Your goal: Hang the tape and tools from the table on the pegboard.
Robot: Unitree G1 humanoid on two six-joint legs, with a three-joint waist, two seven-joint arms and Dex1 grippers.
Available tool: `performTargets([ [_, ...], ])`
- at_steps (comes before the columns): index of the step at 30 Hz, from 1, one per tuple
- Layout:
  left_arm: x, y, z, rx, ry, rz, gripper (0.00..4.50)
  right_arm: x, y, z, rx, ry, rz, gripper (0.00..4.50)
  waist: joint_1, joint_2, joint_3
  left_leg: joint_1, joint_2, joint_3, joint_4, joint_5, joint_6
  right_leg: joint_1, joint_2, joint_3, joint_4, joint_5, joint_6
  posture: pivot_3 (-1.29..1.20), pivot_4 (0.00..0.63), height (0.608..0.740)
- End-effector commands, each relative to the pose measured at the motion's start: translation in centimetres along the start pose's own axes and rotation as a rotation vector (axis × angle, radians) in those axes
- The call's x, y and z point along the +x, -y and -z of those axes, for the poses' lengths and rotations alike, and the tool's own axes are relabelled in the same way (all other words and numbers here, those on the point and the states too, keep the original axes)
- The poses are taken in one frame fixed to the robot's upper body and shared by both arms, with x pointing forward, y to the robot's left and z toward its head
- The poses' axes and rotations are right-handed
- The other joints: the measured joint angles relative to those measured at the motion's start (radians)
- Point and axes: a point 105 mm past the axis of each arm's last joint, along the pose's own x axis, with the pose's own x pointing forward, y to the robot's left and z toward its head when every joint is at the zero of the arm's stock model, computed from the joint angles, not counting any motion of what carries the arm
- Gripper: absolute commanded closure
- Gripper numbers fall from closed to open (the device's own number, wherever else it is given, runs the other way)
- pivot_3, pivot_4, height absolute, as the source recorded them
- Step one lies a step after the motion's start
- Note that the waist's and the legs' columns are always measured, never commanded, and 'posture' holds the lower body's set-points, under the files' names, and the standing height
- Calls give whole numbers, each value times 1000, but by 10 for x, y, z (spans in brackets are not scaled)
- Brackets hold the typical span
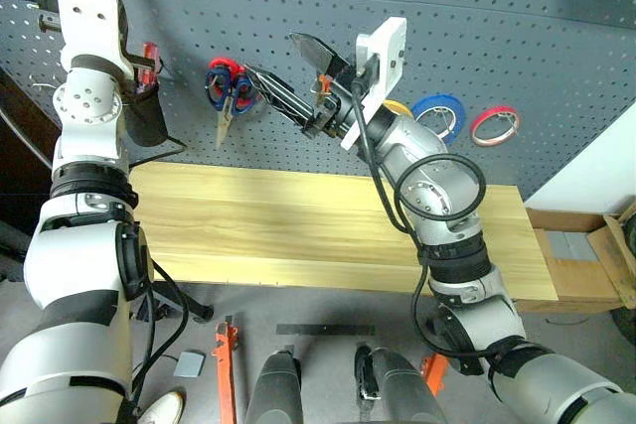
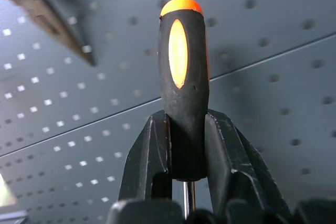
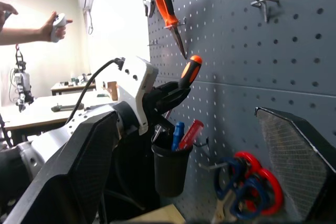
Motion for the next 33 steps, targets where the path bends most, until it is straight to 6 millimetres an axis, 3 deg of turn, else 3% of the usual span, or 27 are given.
performTargets([
  [1, 9, -11, -30, -23, 94, -31, 3975, 0, -13, -16, -14, 47, -53, 0, -1, 2, 12, 1, 0, -1, 0, 0, 0, 0, 0, 0, 2, 0, -1, 15, 284, 740],
  [7, 11, -19, -38, -21, 111, -56, 3975, 2, -10, -17, -9, 53, -28, 0, -7, 3, 31, 5, 0, 0, 0, 1, 2, -1, 1, 0, 12, -5, -3, 19, 297, 740],
  [20, -11, -23, 0, -30, 58, -79, 3975, -1, -1, -11, 7, 50, 43, 0, -9, 4, 71, 0, 0, 0, -1, 1, 2, -9, 1, 1, 15, -7, -3, 63, 348, 740],
  [26, -36, -38, 9, -31, 50, -104, 3975, -3, -1, -10, 0, 51, 43, 0, -11, 5, 72, -9, 0, 0, -1, 1, 1, -18, 0, 0, 16, -6, -3, 65, 333, 740],
  [33, -80, -46, 10, -55, -30, -144, 3975, -5, -7, -8, -4, 40, 6, 0, -18, 5, 72, -10, 0, -1, -2, 1, 1, -18, -1, 0, 15, -7, -3, 78, 325, 740],
])
